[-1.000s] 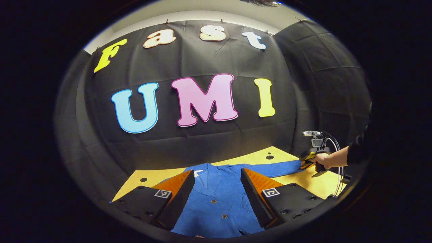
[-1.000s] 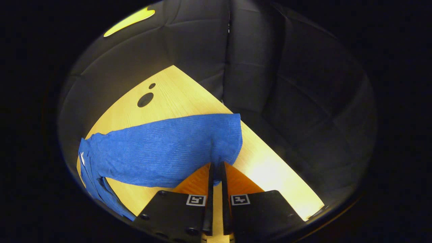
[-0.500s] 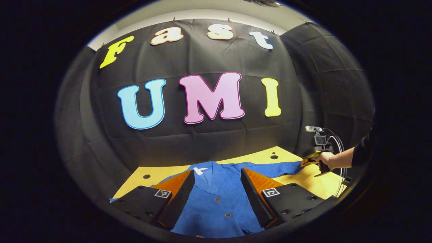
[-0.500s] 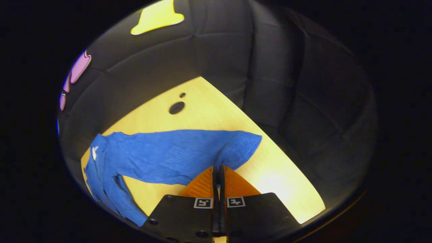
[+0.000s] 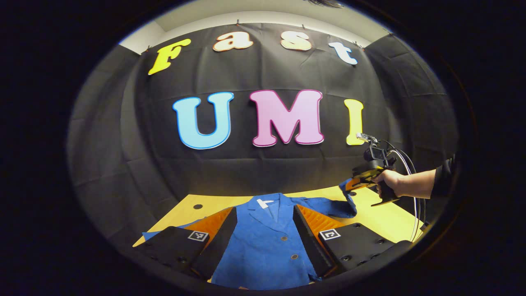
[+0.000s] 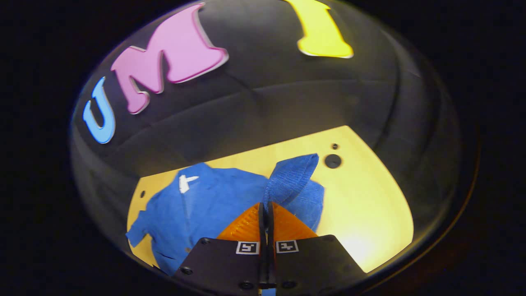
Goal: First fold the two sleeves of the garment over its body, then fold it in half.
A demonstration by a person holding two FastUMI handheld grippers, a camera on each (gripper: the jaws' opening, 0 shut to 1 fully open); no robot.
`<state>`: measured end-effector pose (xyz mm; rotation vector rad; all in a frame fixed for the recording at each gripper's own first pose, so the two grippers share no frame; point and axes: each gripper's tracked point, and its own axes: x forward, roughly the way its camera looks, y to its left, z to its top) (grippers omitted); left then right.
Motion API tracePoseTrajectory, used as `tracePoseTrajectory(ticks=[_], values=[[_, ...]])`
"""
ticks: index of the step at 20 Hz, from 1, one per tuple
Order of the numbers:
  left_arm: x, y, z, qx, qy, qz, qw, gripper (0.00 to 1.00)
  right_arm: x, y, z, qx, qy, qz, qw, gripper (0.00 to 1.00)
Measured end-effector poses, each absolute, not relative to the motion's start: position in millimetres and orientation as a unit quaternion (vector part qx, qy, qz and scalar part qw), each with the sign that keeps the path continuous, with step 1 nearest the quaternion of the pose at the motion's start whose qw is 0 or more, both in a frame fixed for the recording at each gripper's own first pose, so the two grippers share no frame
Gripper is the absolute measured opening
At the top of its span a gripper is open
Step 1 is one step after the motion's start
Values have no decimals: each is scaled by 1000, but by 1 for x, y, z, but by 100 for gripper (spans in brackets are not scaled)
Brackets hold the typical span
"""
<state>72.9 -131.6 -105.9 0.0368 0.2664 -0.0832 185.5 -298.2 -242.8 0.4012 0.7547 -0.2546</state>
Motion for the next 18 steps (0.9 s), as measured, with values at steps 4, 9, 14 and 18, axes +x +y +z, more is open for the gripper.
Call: tracePoseTrajectory(ticks=[4, 9, 14, 18], values=[[55, -87, -114, 5, 141, 6, 990, 80, 229, -184, -234, 186, 375, -33, 908, 0], [40, -28, -125, 3, 148, 62, 987, 81, 261, -35, -259, 169, 402, 58, 898, 1], [36, 22, -146, -21, 156, 109, 981, 80, 274, 56, -313, 127, 408, 85, 900, 1], [41, 59, -175, -46, 164, 135, 976, 80, 280, 59, -338, 140, 411, 72, 898, 36]])
